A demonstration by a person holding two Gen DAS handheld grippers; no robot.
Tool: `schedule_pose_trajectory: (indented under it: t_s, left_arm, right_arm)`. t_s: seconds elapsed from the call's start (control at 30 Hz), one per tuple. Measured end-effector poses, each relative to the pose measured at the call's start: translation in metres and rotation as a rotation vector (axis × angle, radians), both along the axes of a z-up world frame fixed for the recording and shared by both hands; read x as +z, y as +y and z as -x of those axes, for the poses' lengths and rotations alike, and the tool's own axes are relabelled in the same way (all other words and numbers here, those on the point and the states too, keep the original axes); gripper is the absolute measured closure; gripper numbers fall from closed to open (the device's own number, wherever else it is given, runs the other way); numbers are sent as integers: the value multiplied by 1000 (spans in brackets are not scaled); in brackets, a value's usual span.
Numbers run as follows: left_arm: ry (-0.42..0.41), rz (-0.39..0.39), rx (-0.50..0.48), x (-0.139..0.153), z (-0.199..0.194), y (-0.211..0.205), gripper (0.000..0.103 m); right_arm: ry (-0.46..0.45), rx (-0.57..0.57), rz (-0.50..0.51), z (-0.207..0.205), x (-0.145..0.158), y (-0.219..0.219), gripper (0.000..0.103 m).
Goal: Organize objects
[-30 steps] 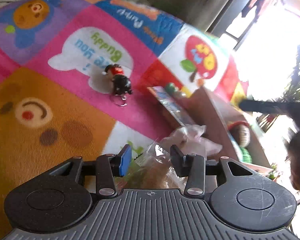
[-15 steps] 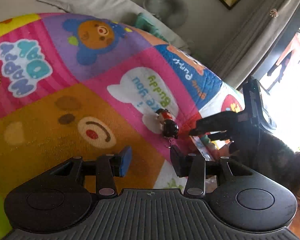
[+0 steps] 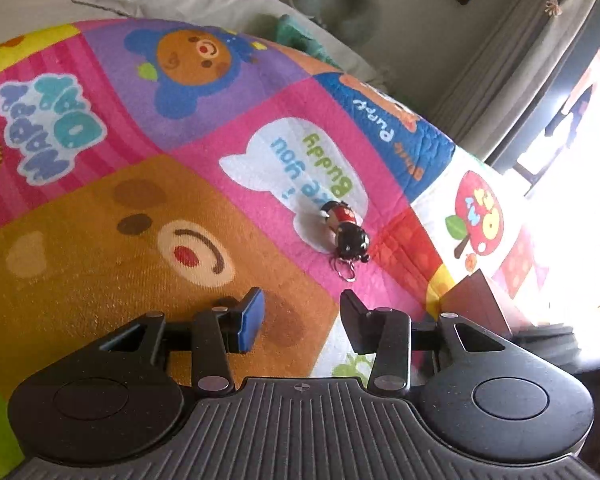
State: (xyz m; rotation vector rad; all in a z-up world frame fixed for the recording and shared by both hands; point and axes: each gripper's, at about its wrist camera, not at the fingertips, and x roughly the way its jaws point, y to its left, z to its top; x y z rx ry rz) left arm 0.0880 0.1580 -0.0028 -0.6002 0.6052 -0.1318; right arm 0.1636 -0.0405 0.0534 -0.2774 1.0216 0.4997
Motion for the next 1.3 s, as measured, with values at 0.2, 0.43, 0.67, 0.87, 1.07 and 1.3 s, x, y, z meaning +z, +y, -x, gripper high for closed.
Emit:
schedule_pose_trajectory:
  t_s: [0.2, 0.43, 0.67, 0.87, 1.07, 1.3]
  left_arm:
    - [-5, 35, -14, -2, -1, 3, 57]
    - [-12, 63, -28, -5, -3, 8, 57]
    - [-7, 94, -25, -7, -4, 12, 59]
    - [-36, 42, -49, 7, 4, 3, 59]
    - [-58, -92, -171, 43, 63, -36, 59]
    - [34, -337, -209, 55, 149, -71, 59]
  right_arm:
    - [-88, -139, -132, -71, 3, 28, 48]
    - [-17, -201, -43, -118, -32, 53, 68]
    - [-25, -40, -217, 6, 33, -25, 68]
    - [-93, -122, -301, 119, 58, -123, 68]
    - [-251, -240, -202, 159, 14, -171, 37]
    - [-296, -356, -296, 196, -28, -204, 17]
